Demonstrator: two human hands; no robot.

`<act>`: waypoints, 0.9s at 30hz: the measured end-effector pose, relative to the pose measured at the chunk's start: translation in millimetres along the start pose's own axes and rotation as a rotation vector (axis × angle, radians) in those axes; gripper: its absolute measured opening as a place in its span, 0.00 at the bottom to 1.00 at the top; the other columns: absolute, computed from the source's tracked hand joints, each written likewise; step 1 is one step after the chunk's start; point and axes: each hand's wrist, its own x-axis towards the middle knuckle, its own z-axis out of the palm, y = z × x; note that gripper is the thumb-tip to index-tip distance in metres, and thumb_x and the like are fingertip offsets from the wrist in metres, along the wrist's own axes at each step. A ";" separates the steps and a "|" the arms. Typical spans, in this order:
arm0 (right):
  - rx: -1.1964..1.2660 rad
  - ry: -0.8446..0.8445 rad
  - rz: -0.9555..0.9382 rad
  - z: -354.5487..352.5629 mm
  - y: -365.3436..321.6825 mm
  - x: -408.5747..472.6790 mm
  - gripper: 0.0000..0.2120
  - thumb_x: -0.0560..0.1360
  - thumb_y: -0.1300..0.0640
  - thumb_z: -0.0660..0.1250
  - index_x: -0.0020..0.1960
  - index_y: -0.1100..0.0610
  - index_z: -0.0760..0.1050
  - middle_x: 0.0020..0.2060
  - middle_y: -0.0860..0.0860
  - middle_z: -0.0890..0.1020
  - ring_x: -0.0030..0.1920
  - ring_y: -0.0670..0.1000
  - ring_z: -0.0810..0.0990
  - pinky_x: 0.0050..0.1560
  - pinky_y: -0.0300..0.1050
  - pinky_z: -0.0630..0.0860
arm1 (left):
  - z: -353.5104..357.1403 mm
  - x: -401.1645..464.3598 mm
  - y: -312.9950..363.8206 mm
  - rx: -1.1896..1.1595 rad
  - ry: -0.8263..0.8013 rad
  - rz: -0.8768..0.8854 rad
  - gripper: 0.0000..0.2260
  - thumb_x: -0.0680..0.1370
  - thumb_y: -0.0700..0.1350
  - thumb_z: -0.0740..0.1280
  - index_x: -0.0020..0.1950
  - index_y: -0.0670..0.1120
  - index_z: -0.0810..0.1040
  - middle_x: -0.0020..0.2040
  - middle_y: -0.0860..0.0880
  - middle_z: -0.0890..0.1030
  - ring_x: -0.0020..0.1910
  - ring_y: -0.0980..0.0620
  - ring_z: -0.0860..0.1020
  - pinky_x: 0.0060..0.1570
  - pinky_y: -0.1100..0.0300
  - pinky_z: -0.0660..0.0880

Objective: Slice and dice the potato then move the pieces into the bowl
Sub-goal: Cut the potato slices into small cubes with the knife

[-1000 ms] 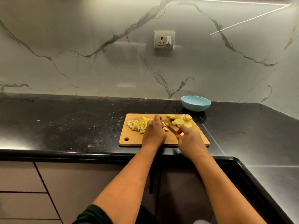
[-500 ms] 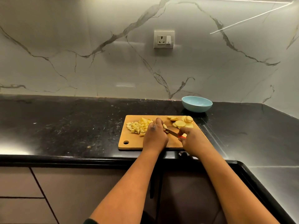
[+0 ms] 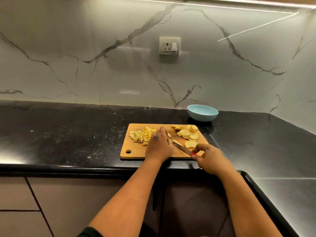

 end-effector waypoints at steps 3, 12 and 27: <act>0.146 -0.026 -0.011 -4.9 9.1 -1.3 0.01 0.78 0.52 0.67 0.49 0.47 0.77 0.36 0.52 0.83 0.32 0.47 0.77 0.33 0.38 0.71 | 0.7 -1.4 -0.2 -0.022 0.016 0.026 0.12 0.78 0.42 0.64 0.61 0.47 0.69 0.45 0.50 0.73 0.50 0.50 0.73 0.48 0.57 0.76; 0.778 0.099 0.108 18.6 4.5 28.5 0.04 0.79 0.57 0.67 0.52 0.56 0.77 0.30 0.54 0.79 0.25 0.46 0.71 0.27 0.39 0.71 | 5.6 2.3 -7.7 -0.057 0.029 0.045 0.12 0.76 0.41 0.67 0.58 0.49 0.71 0.49 0.49 0.79 0.51 0.53 0.74 0.47 0.63 0.72; 0.260 0.574 -0.263 53.8 13.7 36.7 0.05 0.80 0.57 0.63 0.54 0.57 0.75 0.32 0.47 0.76 0.29 0.45 0.73 0.26 0.32 0.67 | 13.7 7.5 15.8 0.086 0.018 -0.144 0.33 0.69 0.71 0.68 0.57 0.44 0.78 0.52 0.47 0.80 0.53 0.48 0.78 0.52 0.55 0.77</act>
